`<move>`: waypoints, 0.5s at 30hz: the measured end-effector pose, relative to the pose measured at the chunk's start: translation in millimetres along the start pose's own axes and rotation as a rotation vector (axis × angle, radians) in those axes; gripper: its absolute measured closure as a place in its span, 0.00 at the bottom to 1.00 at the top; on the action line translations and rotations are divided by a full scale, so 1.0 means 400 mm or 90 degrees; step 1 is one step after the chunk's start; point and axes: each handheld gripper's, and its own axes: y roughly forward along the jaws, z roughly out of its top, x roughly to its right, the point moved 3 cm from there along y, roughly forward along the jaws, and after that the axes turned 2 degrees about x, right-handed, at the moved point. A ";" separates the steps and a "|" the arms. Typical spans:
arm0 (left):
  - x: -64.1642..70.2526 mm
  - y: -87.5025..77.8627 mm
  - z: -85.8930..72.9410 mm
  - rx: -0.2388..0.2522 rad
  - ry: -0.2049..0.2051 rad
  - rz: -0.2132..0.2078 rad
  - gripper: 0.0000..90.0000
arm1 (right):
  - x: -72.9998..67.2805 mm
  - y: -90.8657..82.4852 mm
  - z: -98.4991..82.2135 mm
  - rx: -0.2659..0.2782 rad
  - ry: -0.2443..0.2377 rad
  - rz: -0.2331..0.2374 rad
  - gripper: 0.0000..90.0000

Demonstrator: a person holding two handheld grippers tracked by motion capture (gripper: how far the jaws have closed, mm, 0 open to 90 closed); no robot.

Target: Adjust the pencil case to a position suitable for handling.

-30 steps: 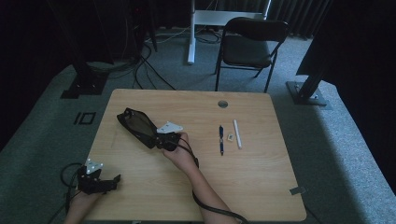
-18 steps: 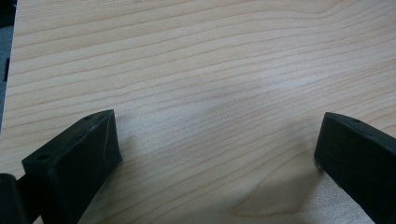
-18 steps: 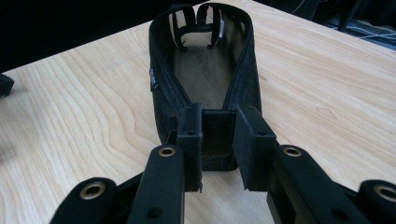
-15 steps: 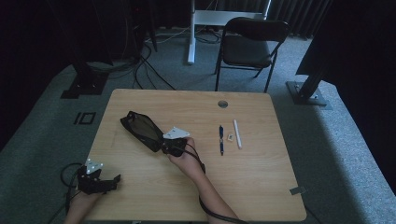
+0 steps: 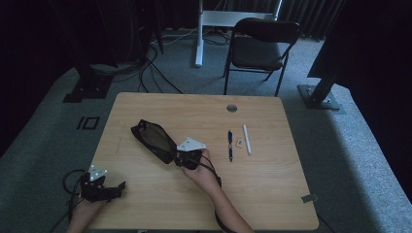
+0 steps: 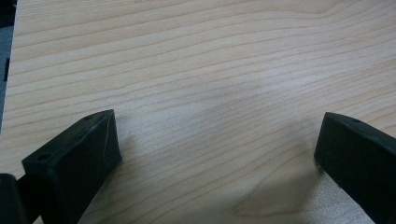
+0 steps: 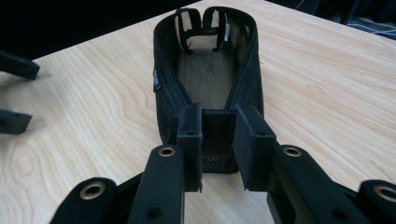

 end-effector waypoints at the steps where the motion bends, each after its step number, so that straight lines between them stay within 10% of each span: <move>1: 0.000 0.000 0.000 0.000 0.000 0.000 0.00 | 0.000 0.000 0.000 0.000 0.000 0.000 0.81; 15: 0.000 0.000 0.000 -0.001 0.001 0.000 0.00 | 0.012 -0.074 -0.040 -0.002 0.005 0.008 0.81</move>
